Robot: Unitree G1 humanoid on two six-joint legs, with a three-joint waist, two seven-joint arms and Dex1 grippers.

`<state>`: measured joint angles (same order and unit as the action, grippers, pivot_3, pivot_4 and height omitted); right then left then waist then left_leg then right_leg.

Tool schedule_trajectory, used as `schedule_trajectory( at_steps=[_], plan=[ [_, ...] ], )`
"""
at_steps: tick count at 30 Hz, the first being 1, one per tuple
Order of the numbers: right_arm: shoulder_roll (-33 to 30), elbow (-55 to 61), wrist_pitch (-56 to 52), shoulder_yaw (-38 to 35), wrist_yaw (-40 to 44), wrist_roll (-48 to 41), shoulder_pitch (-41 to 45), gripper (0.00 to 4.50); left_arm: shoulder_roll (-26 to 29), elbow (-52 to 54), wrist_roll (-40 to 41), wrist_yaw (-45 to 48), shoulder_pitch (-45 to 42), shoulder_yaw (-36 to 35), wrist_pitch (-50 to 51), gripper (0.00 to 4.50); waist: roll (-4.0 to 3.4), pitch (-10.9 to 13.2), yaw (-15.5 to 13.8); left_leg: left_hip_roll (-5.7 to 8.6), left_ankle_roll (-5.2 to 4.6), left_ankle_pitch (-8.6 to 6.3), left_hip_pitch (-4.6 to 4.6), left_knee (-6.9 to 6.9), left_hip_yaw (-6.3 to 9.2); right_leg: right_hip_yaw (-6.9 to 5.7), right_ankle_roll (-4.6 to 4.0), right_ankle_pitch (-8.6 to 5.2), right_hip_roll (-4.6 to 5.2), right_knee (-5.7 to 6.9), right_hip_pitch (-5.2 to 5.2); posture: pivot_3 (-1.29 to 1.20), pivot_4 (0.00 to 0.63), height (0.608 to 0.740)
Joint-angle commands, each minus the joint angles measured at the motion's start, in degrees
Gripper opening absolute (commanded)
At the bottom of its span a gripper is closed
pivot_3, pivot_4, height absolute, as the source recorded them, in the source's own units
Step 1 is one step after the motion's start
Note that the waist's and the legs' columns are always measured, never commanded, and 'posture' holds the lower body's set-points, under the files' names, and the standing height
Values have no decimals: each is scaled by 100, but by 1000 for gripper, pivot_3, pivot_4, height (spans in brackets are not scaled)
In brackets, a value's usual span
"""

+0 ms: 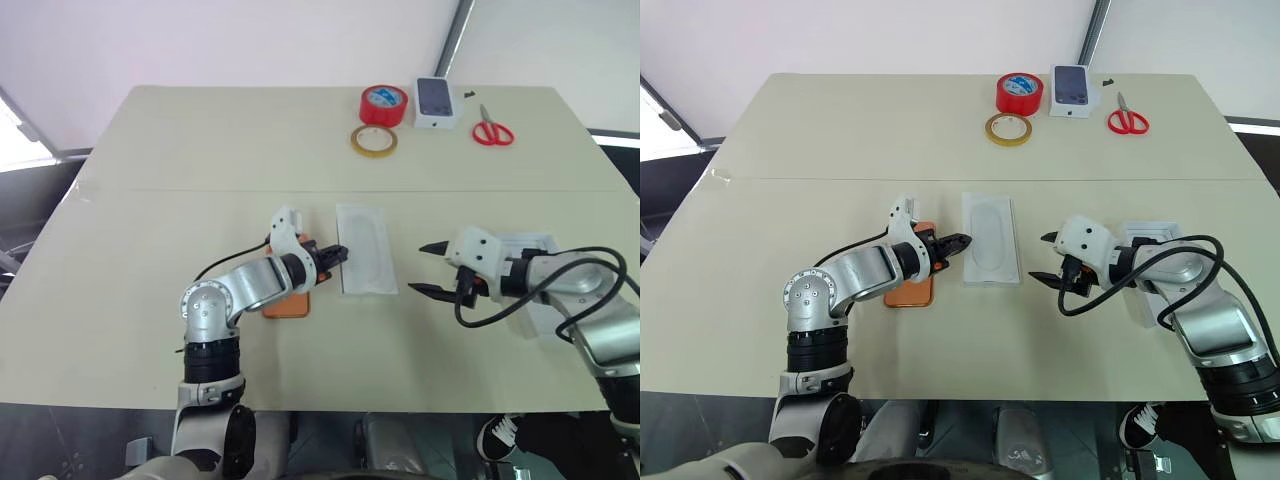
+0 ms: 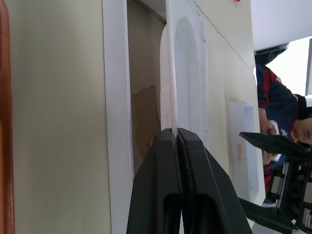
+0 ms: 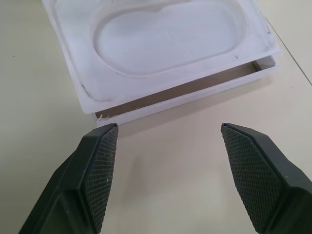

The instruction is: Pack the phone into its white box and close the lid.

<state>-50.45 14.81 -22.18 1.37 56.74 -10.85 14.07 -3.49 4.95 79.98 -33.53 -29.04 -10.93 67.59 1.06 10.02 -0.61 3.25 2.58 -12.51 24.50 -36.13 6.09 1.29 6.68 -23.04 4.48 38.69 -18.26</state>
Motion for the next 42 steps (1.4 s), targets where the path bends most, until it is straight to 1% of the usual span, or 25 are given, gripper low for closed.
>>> schedule_trajectory(
  at_steps=[1,4,5,6,8,9,10,15,17,19,20,22,23,25,27,29,31,33,37,42],
  plan=[
    [14,139,27,-107,-65,-36,89,3523,3,10,-36,157,-97,93,-142,0,0,0,-2,0,0,0,0,0,0,0,0,0,0,0,0,0,150,740],
    [3,150,0,-129,-111,-35,88,3597,16,-31,-52,240,-122,124,-195,914,0,0,-4,0,0,0,0,0,0,0,0,0,0,0,0,0,150,740],
    [0,154,-7,-133,-121,-37,86,3597,23,-34,-57,255,-127,133,-202,1378,0,0,-3,0,0,0,0,0,0,0,0,0,0,0,0,0,150,740],
    [-4,156,-12,-134,-130,-38,83,3597,32,-32,-61,271,-131,143,-207,1742,0,0,-3,0,0,0,0,0,0,0,0,0,0,0,0,0,150,740],
    [-12,161,-18,-135,-145,-37,80,3597,47,-5,-21,288,-130,151,-225,2887,0,0,-2,0,0,0,0,0,0,0,0,0,0,0,0,0,150,740],
    [-17,162,-22,-138,-151,-38,79,3597,54,19,21,294,-127,143,-235,3379,0,0,-3,0,0,0,0,0,0,0,0,0,0,0,0,0,150,740],
    [-28,142,-7,-153,-148,-39,77,3597,71,59,71,292,-124,132,-236,3761,0,0,-3,0,0,0,0,0,0,0,0,0,0,0,0,0,150,740],
    [-6,80,-84,-264,-158,-160,181,3597,281,453,314,396,-49,162,-187,3761,0,0,18,-1,0,0,0,0,0,0,0,0,-1,1,-1,0,150,740],
    [14,83,-217,-301,-164,-261,274,3597,536,773,246,607,-9,272,-116,3761,0,0,29,-1,0,0,0,1,0,1,0,0,-1,2,-2,0,150,740],
    [10,77,-282,-303,-156,-322,348,3597,871,1109,-27,956,15,428,-128,3761,-1,0,23,-1,0,0,0,2,1,1,0,0,-1,2,-3,0,150,740],
    [33,59,-321,-300,-174,-347,414,3345,1105,1288,-191,1182,37,532,-115,3793,-1,-1,22,-1,0,0,0,2,1,1,0,0,-1,2,-3,0,150,740],
    [77,30,-408,-295,-215,-373,510,2688,1426,1500,-437,1512,86,689,-152,3802,-2,-1,23,0,0,0,0,3,1,2,0,0,-1,2,-3,0,150,740],
    [112,-3,-440,-218,-256,-327,607,2137,1663,1639,-701,1799,133,778,-274,3802,-3,-2,23,0,0,0,0,4,1,2,0,0,-1,2,-3,0,150,740],
    [163,-52,-468,-63,-343,-203,757,1179,2028,1843,-1145,2298,219,921,-497,3802,-4,-2,46,0,0,0,-1,7,1,2,0,0,-2,1,-3,0,150,740],
    [283,-54,-461,222,-442,16,960,64,2636,2100,-1787,2970,397,1185,-747,3802,-5,-2,68,-1,1,0,-1,11,2,2,-1,0,-3,2,-5,0,150,740],
    [548,-47,-623,528,-614,173,1274,25,3312,2328,-2451,3723,666,1433,-1135,3802,-9,-4,135,-2,1,1,-2,16,3,3,-1,0,-4,2,-7,0,150,740],
    [864,-100,-890,801,-799,301,1619,25,3728,2461,-2750,4378,948,1483,-1448,3802,-16,-4,201,-3,3,2,-4,26,2,7,-1,0,-6,1,-13,0,150,740],
    [1103,-207,-1054,1059,-919,479,1873,25,4035,2584,-3055,4913,1196,1573,-1750,3802,-20,-3,172,-5,9,5,-5,36,3,9,-2,-1,-6,2,-16,0,150,740],
    [1534,-713,-1059,1670,-1043,908,2303,25,4454,2833,-3460,5718,1673,1666,-2080,3802,-21,-2,127,0,10,6,-4,42,9,6,-2,-1,2,-10,-16,0,150,740],
    [1844,-1575,-700,2062,-1190,1393,2602,25,4504,2959,-3700,6049,1955,1597,-2179,3802,-21,-2,139,3,10,6,-4,44,16,1,-2,0,6,-11,-15,0,150,740]
  ],
)
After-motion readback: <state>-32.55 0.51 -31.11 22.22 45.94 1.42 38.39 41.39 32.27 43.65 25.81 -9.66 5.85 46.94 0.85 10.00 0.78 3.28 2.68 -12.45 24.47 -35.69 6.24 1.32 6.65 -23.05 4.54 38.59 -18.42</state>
